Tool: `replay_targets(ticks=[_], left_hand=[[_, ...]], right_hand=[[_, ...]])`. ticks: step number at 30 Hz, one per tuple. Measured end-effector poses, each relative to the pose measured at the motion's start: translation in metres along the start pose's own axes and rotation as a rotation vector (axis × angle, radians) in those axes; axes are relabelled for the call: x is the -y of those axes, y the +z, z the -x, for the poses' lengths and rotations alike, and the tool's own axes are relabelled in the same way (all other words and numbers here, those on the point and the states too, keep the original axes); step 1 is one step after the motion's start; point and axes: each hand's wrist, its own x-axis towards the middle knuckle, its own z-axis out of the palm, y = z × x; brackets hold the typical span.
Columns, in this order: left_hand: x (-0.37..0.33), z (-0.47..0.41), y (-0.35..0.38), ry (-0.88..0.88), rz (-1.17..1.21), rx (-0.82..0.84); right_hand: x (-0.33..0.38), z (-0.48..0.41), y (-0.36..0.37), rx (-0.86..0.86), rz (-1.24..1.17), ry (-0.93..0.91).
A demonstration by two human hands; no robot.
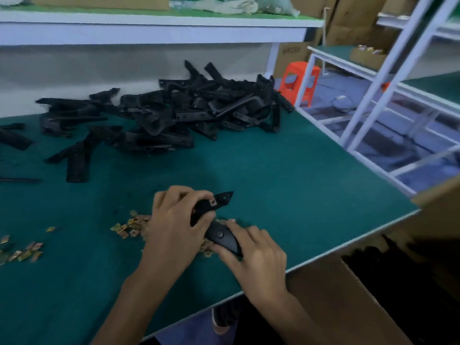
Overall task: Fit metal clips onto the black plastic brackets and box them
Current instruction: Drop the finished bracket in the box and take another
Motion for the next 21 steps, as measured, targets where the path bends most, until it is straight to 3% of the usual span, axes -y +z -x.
replay_targets(ticks=[4, 9, 13, 17, 21], left_hand=[[-0.04, 0.001, 0.034, 0.217, -0.022, 0.122], [-0.104, 0.029, 0.087, 0.442, 0.112, 0.312], [-0.126, 0.043, 0.103, 0.43, 0.202, 0.429], [-0.125, 0.04, 0.103, 0.37, 0.172, 0.441], [-0.113, 0.039, 0.095, 0.321, 0.172, 0.363]], right_hand=[[-0.029, 0.043, -0.039, -0.005, 0.032, 0.206], [-0.062, 0.118, -0.087, -0.026, -0.022, 0.476], [-0.099, 0.154, -0.126, -0.168, -0.118, 0.776], [-0.193, 0.149, -0.164, -0.369, -0.142, 1.031], [-0.258, 0.123, -0.17, -0.276, -0.109, 1.219]])
